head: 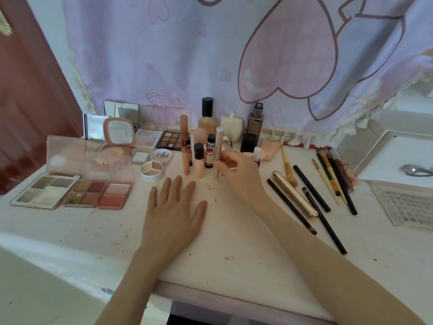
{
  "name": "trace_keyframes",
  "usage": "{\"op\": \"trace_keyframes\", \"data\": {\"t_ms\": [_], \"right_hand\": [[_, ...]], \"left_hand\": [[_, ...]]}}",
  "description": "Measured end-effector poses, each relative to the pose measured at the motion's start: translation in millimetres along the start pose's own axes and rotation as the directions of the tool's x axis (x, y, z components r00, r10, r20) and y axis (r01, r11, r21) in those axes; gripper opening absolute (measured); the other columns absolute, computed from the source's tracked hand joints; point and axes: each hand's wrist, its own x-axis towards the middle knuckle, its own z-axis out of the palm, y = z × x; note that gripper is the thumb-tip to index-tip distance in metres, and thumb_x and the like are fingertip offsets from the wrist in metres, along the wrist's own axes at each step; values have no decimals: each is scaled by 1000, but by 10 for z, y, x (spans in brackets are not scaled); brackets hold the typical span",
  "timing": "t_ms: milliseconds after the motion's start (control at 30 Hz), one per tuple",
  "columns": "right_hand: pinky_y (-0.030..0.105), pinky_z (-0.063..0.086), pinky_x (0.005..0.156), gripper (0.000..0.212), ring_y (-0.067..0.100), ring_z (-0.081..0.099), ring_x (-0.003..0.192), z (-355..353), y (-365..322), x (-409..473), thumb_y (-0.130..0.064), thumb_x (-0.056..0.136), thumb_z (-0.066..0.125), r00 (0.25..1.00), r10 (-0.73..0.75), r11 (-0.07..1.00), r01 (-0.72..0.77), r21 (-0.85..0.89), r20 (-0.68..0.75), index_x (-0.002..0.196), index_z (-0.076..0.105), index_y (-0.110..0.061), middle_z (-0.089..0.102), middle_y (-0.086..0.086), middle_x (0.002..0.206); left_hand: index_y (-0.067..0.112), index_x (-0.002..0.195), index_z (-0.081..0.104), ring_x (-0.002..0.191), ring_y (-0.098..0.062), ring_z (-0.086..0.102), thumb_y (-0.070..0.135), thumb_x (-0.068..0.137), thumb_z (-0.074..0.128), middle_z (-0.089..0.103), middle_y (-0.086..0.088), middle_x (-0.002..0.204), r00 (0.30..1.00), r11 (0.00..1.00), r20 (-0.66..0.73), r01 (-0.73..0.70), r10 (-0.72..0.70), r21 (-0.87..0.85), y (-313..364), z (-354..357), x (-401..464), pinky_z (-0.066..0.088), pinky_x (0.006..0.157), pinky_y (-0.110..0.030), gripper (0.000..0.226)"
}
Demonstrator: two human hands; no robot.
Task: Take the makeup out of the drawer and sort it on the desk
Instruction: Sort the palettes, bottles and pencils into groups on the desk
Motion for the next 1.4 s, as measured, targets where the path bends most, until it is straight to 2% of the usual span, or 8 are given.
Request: {"op": "trace_keyframes", "data": {"t_ms": [167,600,833,1033,1133,1200,1300,1400], "right_hand": [[20,44,81,16,11,58,86,119,-6,48,-13,89,58,1000,15,999,-16,-51,-17,102,67,-9,65,-1,92],[33,46,89,19,20,57,100,205,-20,-3,-10,92,51,993,113,986,-108,-130,29,110,55,-8,63,7,105],[31,46,92,23,19,55,105,235,47,-53,-13,92,53,992,125,980,-120,-161,19,114,54,-8,59,7,113],[18,37,95,41,11,49,114,154,-2,-393,-17,90,57,986,159,985,-156,-74,42,129,46,-12,50,1,126],[9,41,86,32,5,53,106,-51,-42,-598,-17,91,57,990,136,991,-136,-11,40,122,51,-14,55,-4,118],[4,44,77,23,-1,56,94,-262,-66,-666,-17,91,57,994,109,994,-109,7,7,114,56,-16,57,-10,106],[9,48,76,14,0,59,87,-617,-25,-687,-20,91,56,994,92,996,-93,-17,-56,105,59,-21,60,-11,97],[9,47,76,11,-1,58,85,-971,100,-634,-23,92,55,983,94,984,-116,-136,-160,101,61,-22,61,-14,92]], "left_hand": [[29,146,21,144,-23,8,60,74,-8,13,-4,156,1000,1000,17,-1,1,32,-13,30,-4,2,115,-43,83],[30,147,13,144,-21,1,59,71,-14,5,-2,157,999,997,44,-1,-2,71,-10,24,-1,-1,114,-43,85],[31,147,10,144,-20,0,60,69,-16,3,-1,157,998,995,69,3,-9,95,3,-2,1,-1,114,-42,87],[31,147,7,144,-20,-3,60,67,-18,0,-1,157,995,997,97,1,-9,82,-1,-23,-2,-2,115,-42,89],[31,147,4,144,-19,-5,58,67,-20,-3,-1,157,993,996,114,-9,-1,92,13,-52,-74,-2,116,-41,88],[29,147,3,144,-20,-7,57,77,-14,-5,-1,157,992,996,128,2,-12,84,58,-74,-134,-3,116,-42,77],[27,147,4,144,-20,-9,48,93,3,-7,-1,157,986,999,168,0,-7,42,190,-113,-188,-3,116,-45,58],[27,147,9,144,-18,-6,53,77,-13,-2,1,157,984,995,152,-98,96,9,338,-111,-183,-4,115,-42,78]]}}
